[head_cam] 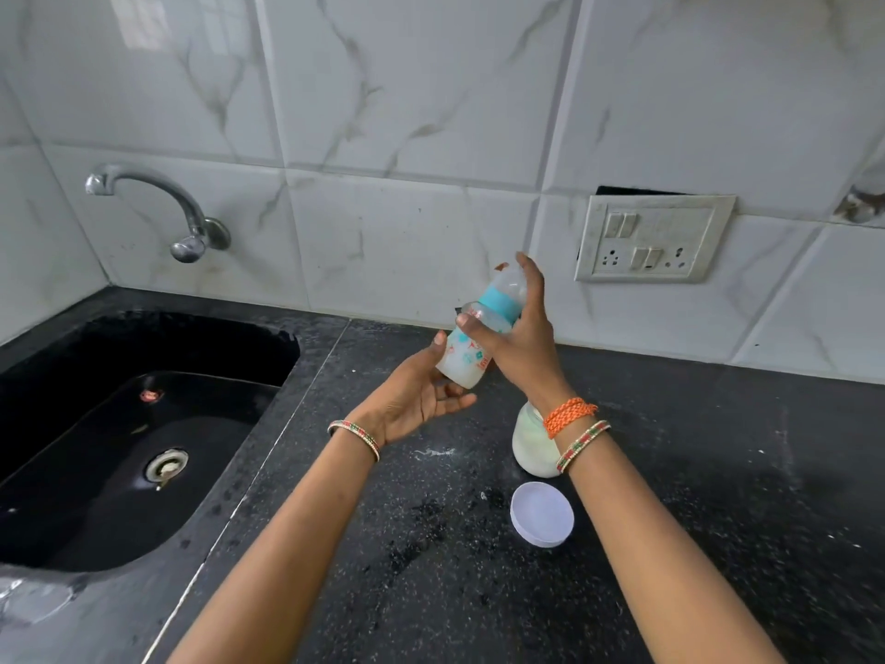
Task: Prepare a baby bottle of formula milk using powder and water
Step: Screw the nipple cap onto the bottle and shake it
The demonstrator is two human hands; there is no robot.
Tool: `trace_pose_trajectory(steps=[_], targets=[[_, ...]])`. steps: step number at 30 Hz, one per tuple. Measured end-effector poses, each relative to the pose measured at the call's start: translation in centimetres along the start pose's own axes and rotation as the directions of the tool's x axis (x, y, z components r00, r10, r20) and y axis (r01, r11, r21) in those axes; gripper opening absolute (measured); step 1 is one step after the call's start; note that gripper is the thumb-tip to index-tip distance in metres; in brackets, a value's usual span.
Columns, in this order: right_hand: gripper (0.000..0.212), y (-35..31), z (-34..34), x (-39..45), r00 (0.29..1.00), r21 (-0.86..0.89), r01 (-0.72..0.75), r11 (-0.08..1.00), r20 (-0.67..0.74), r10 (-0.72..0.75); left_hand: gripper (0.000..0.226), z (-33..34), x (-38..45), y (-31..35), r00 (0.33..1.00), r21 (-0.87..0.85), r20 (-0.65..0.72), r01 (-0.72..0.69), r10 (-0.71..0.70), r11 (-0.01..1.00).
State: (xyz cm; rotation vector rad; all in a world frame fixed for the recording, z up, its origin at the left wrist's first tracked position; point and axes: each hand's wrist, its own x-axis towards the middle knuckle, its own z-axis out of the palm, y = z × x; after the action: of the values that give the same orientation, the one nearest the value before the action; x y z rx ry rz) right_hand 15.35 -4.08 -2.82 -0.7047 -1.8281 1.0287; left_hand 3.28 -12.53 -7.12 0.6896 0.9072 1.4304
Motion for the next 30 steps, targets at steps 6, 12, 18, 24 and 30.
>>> trace_pose_trajectory(steps=[6,12,18,24,30], targets=[[0.074,-3.1,-1.1,1.1,0.750,0.700,0.219,0.679,-0.566,0.342,0.052,-1.0,0.5,-0.5,0.961,0.009,-0.254,-0.113,0.112,0.994],[0.071,-3.0,-2.2,-0.1,0.928,0.502,0.163,0.850,-0.369,0.040,0.021,-2.1,1.0,-0.8,0.939,-0.028,-0.333,-0.101,0.086,0.994],[0.080,-2.1,-3.0,-0.8,0.998,0.267,0.066,0.961,0.006,-0.070,0.013,-1.1,0.9,-0.6,0.951,0.006,-0.301,-0.079,0.077,0.997],[0.073,-2.5,-5.2,0.2,0.899,0.548,0.170,0.819,-0.427,0.100,0.013,0.2,0.7,-0.5,0.972,0.042,-0.223,-0.061,0.069,0.997],[0.064,-1.8,-6.8,1.9,0.970,0.700,0.000,0.714,-0.172,0.169,0.017,1.0,1.4,-0.1,0.974,0.053,-0.212,-0.066,0.076,0.996]])
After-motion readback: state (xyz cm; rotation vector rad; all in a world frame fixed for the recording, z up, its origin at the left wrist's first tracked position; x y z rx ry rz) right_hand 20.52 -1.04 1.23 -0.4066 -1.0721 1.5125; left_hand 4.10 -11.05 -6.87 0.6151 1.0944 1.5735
